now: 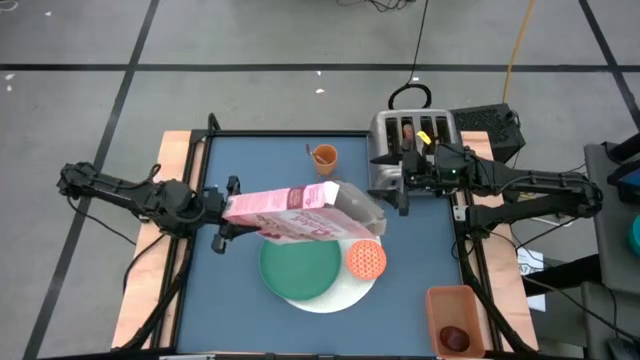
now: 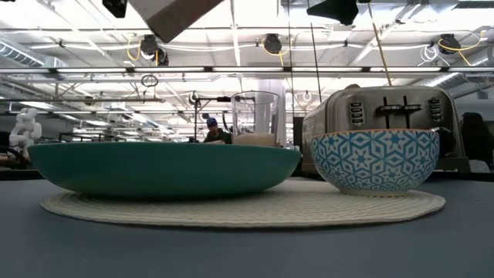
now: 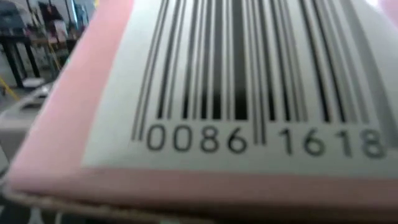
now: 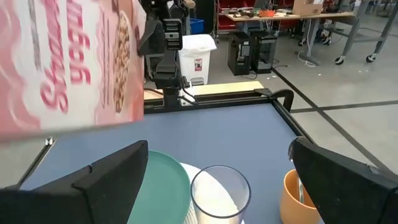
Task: Arrange a breakfast setting
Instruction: Pour the cereal from the cereal box into the orange bowl
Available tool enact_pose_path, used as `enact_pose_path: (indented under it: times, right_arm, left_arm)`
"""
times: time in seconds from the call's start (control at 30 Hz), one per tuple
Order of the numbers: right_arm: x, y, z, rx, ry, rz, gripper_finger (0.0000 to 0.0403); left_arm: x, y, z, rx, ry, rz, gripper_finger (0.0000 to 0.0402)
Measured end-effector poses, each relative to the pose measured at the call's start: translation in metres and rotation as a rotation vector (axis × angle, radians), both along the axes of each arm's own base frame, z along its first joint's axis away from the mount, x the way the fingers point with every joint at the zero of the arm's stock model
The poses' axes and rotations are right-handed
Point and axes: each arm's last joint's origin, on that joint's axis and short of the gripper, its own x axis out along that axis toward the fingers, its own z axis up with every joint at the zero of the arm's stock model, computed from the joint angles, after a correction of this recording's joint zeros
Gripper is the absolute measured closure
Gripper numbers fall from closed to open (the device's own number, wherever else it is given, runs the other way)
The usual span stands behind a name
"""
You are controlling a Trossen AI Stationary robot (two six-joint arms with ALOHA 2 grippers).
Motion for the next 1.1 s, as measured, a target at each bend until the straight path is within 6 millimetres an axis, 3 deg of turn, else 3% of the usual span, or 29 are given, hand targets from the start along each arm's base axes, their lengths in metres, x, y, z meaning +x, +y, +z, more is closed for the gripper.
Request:
enact_pose_path:
  times: [0.5,0.83,1.1]
  right_arm:
    - [0.001,0.0,-0.001,0.001,0.007,0.0,0.0014]
    - [0.0,0.0,-0.002,0.0,0.02,0.001,0.0014]
    - [0.0,0.0,-0.005,0.002,0.048,0.001,0.0014]
  left_arm:
    - [-0.001,-0.009,-0.017,-0.098,0.185,0.019,0.0172]
    - [0.014,-0.024,-0.038,-0.132,0.332,0.042,0.0172]
    - [0.017,-0.028,-0.044,-0.171,0.372,0.047,0.0172]
